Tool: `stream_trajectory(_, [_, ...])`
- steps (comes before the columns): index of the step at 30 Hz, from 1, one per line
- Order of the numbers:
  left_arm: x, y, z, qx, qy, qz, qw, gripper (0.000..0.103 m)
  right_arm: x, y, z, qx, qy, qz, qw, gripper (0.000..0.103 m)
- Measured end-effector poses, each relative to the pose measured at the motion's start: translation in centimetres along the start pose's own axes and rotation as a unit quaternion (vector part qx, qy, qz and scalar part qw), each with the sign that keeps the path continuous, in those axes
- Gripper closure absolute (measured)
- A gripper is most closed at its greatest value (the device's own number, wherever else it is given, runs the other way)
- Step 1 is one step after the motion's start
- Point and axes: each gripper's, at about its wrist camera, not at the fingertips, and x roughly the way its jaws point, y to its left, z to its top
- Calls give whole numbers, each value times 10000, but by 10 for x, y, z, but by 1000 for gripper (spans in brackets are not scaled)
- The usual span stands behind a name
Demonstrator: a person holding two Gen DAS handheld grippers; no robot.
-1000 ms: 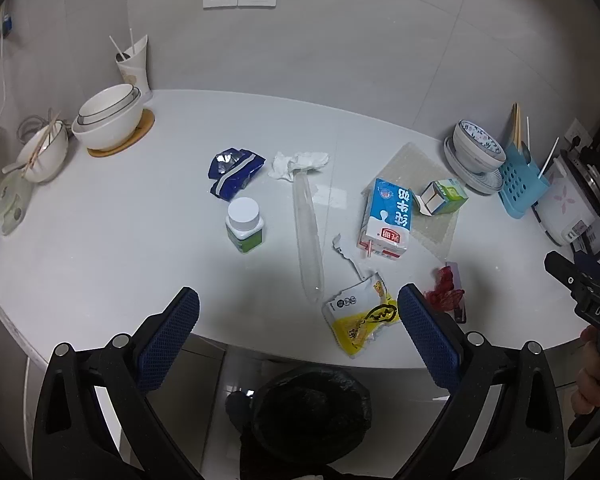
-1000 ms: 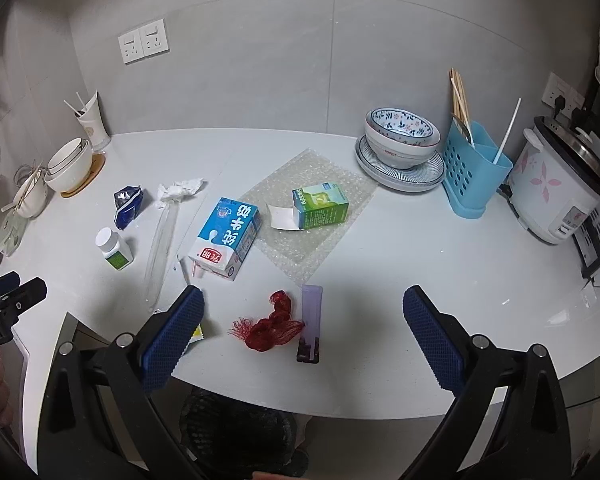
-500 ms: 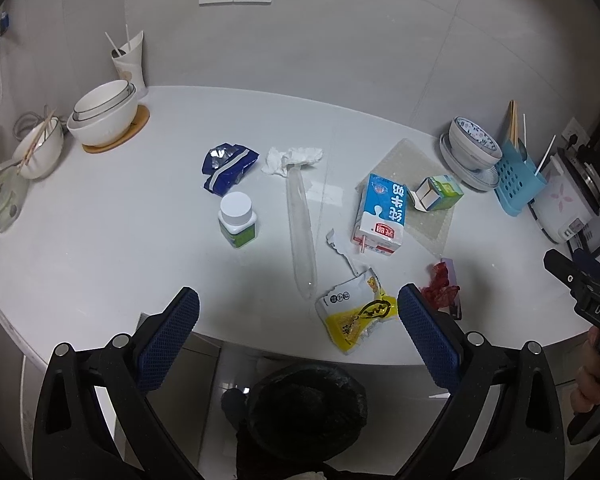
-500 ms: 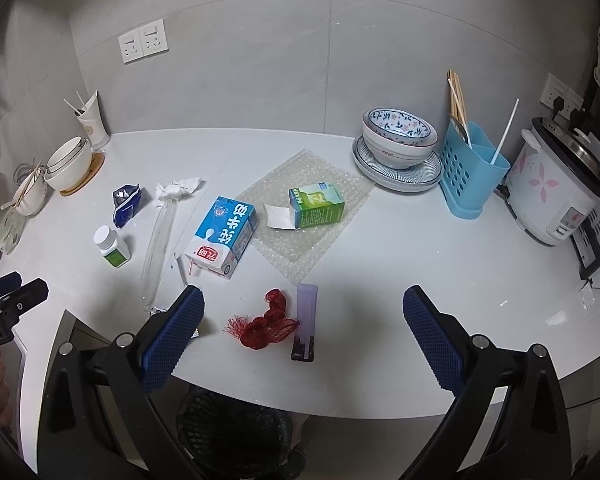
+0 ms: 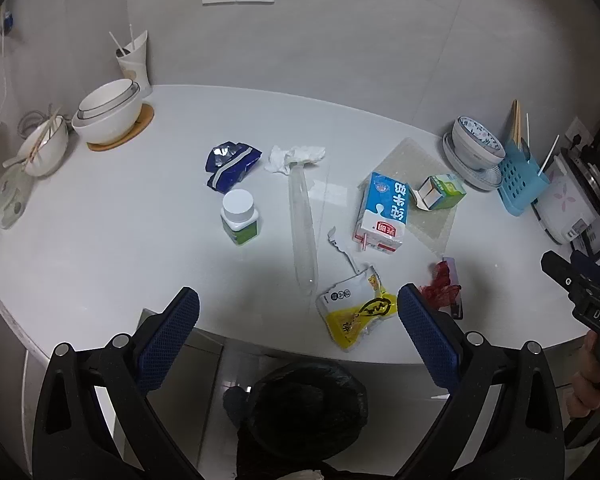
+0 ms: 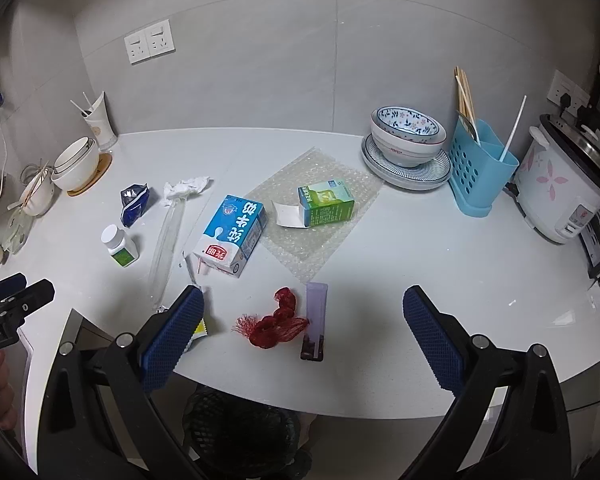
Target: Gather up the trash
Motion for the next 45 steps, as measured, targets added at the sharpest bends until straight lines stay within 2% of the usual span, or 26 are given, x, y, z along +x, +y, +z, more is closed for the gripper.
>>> stream_trajectory(15, [-2,-5,-4,51,-55,276,9996,6,1,1,0,-40,10,82,10000,7])
stream_trajectory(36, [-2,1,-3,-31,-9,309,9995,7,3,3,-2,-63,39,104,9999,7])
stream_trajectory(45, [10,5,3,-52,80,262,9996,8,20,5,8,-109,148,24,9998,7])
